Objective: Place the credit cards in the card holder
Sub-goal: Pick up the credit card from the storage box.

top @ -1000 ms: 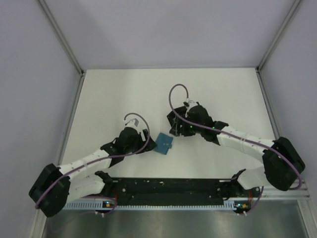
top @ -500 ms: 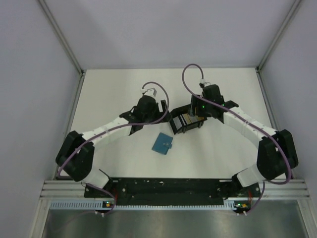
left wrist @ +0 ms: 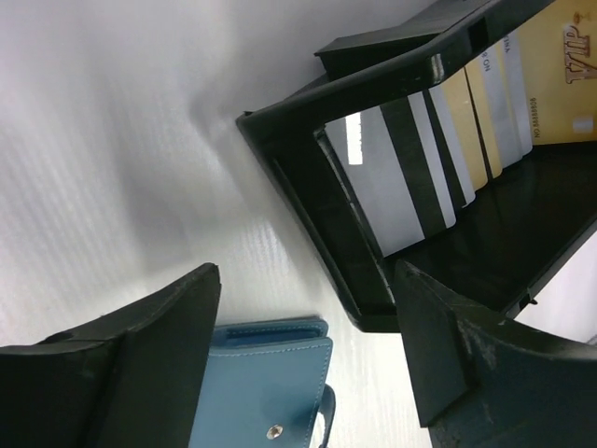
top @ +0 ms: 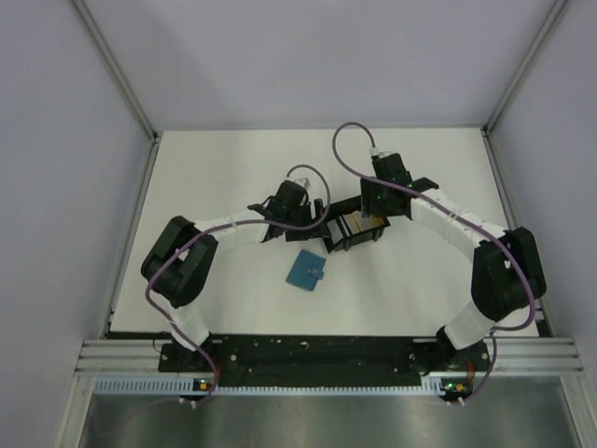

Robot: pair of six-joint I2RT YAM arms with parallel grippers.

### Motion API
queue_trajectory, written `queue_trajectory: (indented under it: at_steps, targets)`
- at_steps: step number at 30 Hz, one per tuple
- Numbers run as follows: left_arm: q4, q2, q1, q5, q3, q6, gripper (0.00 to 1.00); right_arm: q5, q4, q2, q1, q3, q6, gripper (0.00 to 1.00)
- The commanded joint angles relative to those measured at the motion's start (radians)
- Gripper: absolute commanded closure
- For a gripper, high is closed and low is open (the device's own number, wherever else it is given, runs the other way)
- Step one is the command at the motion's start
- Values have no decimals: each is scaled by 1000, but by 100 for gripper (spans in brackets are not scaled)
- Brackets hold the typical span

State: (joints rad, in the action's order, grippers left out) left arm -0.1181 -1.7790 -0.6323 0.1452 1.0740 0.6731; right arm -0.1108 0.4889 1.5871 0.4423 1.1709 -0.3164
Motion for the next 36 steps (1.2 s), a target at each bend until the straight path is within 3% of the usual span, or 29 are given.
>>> queue_trajectory:
  at_steps: [1,6,12,17,20,24,36]
  targets:
    - [66,-30,2,86,52,-1,24,-105,48,49,21,59,40,40]
    - [81,-45,2,122,49,16,38,-110,47,71,26,44,40,43]
    - [172,-63,0,211,21,57,69,-40,30,71,27,61,53,60]
    - [184,-65,2,220,21,83,84,-76,24,27,50,88,69,47]
    - [172,-57,2,205,20,85,85,-147,31,37,52,101,91,36]
    - [169,-50,0,200,14,91,85,-201,65,117,53,130,126,32]
    - [172,-46,0,183,0,94,89,-320,77,228,62,159,141,37]
